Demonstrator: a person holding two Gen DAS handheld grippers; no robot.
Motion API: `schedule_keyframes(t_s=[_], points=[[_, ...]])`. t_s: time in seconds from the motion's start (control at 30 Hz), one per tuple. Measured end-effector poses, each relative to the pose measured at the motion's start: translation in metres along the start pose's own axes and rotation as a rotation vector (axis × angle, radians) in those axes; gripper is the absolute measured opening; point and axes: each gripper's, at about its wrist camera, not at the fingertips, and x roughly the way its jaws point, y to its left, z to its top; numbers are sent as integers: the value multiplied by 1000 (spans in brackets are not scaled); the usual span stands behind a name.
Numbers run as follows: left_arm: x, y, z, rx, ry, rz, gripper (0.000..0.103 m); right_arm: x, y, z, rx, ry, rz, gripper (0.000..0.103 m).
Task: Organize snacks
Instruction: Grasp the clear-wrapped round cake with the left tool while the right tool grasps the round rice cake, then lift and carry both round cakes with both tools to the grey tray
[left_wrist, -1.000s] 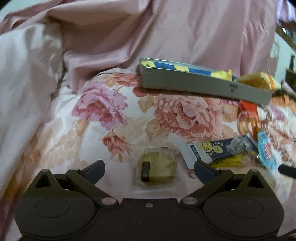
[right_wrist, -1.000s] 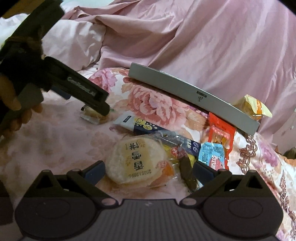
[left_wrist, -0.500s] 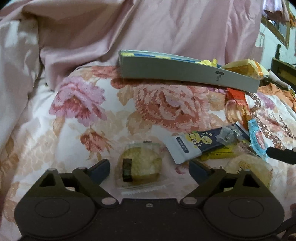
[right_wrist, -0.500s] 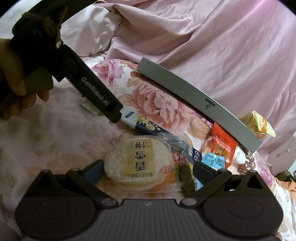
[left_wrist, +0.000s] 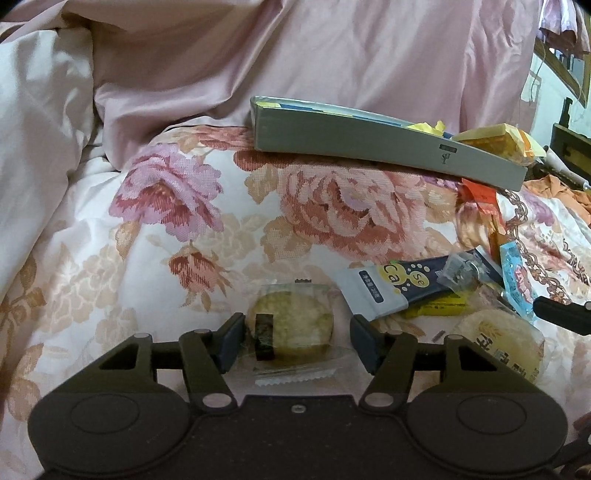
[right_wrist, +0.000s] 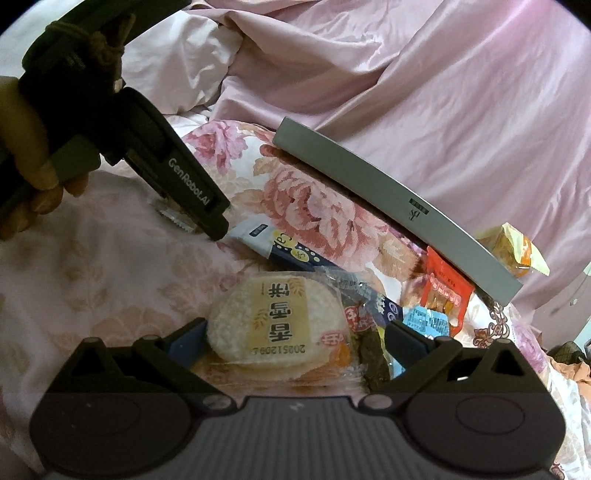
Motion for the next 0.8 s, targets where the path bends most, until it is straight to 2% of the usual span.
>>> schedule_keyframes(t_s=[0.13,0.23,0.3,0.47,0.8], points=[[-9,-5,-4,-8,16,8,63,-1,-1,0,-4,-9,7,98],[-16,-9,-9,-6,29,8,63,-2,-1,-1,-6,-19,9,91],[-22,-12,-11,-6,35,4,63,-3,-1,-1,-8,-23,15,83],[-36,-24,-19,17,50,-7,63,-2,-2,-1,-6,-27,23,77],[-58,-32,-29,4,67,-15,63,-16,1,2,-27,-60,11,76]])
